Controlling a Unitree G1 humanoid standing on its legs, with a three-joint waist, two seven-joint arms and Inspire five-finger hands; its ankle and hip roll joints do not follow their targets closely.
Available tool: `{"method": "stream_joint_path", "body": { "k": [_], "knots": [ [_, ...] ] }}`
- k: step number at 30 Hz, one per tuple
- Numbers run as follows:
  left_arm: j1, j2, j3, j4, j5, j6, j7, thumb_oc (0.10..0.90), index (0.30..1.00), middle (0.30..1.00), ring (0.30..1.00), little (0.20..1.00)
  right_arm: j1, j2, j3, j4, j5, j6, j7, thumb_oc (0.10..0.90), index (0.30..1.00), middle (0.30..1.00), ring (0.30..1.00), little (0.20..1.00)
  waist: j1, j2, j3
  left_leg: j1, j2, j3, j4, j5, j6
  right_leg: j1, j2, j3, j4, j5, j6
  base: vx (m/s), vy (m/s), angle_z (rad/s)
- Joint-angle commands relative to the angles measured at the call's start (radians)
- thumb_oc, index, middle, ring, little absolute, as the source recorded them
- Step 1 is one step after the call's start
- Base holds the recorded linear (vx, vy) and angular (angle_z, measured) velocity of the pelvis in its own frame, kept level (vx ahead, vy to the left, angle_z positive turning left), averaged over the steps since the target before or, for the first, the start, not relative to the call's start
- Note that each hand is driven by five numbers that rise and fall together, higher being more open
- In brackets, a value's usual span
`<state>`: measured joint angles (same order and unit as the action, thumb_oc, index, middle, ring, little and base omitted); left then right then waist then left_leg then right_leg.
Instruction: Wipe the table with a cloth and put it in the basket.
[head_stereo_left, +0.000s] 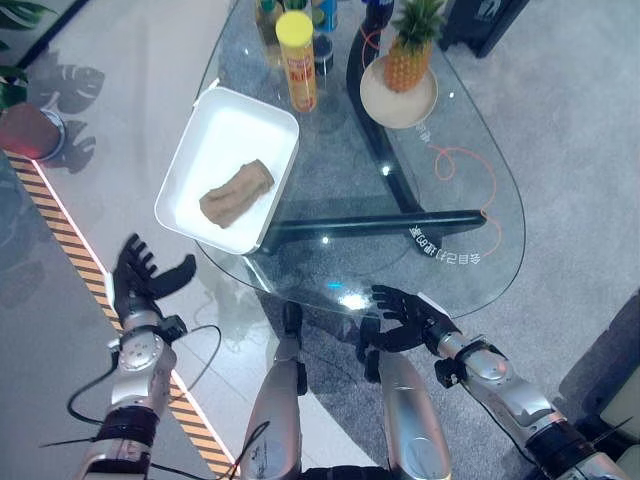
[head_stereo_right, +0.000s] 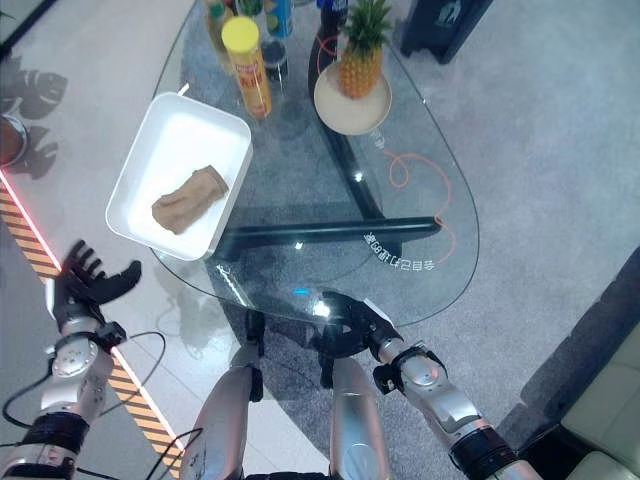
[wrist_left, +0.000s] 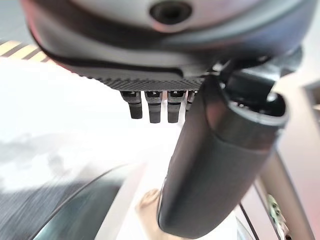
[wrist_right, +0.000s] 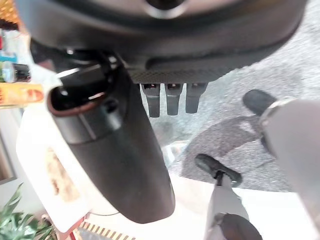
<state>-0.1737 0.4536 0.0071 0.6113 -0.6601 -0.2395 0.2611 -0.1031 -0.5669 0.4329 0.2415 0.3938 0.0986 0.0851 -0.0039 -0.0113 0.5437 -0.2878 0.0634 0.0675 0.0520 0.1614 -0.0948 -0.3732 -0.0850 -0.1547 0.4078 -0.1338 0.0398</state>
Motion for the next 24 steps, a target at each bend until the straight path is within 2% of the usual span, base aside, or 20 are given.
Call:
{"method": "stream_joint_path", "body": {
  "k": [1,6,9,11,18,21,24],
  "knots": [
    [0.066,-0.005,-0.030,0.012,-0.027,-0.010,-0.076,0.800,0.900,0.900,0.900,0.900,0.053,0.051,-0.027,-0.008,-0.005,-0.069,0.032,0.800,0.900,0.900,0.900,0.900,-0.014,-0.033,-0.076,0.050,-0.079,-0.007,0.117,-0.161,0.009,0.147,0.051,-0.019,-0.232,0.074,0.028,0.05,-0.069,-0.01],
    [0.167,-0.092,-0.085,0.060,-0.036,0.071,-0.160,0.800,0.900,0.900,0.900,0.900,0.098,0.111,-0.055,0.130,-0.020,-0.040,0.019,0.800,0.900,0.900,0.900,0.900,-0.003,-0.034,-0.141,0.122,-0.076,-0.020,0.072,-0.160,0.007,0.237,0.048,-0.028,-0.284,0.079,0.027,0.07,-0.062,0.00],
    [0.214,-0.138,-0.108,0.086,-0.046,0.118,-0.195,0.800,0.900,0.900,0.900,0.900,0.121,0.151,-0.080,0.220,-0.017,-0.002,0.006,0.800,0.900,0.900,0.900,0.900,0.006,-0.034,-0.186,0.163,-0.073,-0.024,0.049,-0.162,0.006,0.290,0.045,-0.036,-0.315,0.084,0.028,0.10,-0.050,0.07],
    [0.234,-0.175,-0.116,0.130,-0.089,0.172,-0.215,0.800,0.900,0.900,0.900,0.900,0.125,0.178,-0.092,0.299,-0.022,0.024,-0.001,0.800,0.900,0.900,0.900,0.900,0.012,-0.034,-0.218,0.188,-0.068,-0.025,0.036,-0.164,0.007,0.319,0.044,-0.043,-0.330,0.086,0.027,0.08,-0.048,0.05],
    [0.230,-0.219,-0.173,0.334,-0.106,0.226,-0.269,0.800,0.900,0.900,0.900,0.900,0.098,0.234,-0.086,0.573,-0.003,0.045,-0.025,0.800,0.900,0.900,0.900,0.900,0.024,-0.029,-0.315,0.257,-0.053,-0.034,0.010,-0.169,0.009,0.394,0.044,-0.049,-0.356,0.084,0.028,0.08,-0.035,0.06],
    [0.220,-0.226,-0.183,0.411,-0.084,0.230,-0.268,0.800,0.900,0.900,0.900,0.900,0.086,0.255,-0.090,0.677,0.015,0.054,-0.022,0.800,0.900,0.900,0.900,0.900,0.026,-0.024,-0.352,0.286,-0.051,-0.037,-0.009,-0.172,0.011,0.424,0.045,-0.045,-0.377,0.087,0.030,0.06,-0.001,-0.01],
    [0.210,-0.235,-0.171,0.484,-0.126,0.270,-0.282,0.800,0.900,0.900,0.900,0.900,0.078,0.276,-0.100,0.768,0.012,0.055,-0.007,0.800,0.900,0.900,0.900,0.900,0.028,-0.019,-0.379,0.307,-0.050,-0.038,-0.022,-0.174,0.012,0.446,0.042,-0.040,-0.399,0.094,0.034,0.05,0.001,-0.01]
  ]
}}
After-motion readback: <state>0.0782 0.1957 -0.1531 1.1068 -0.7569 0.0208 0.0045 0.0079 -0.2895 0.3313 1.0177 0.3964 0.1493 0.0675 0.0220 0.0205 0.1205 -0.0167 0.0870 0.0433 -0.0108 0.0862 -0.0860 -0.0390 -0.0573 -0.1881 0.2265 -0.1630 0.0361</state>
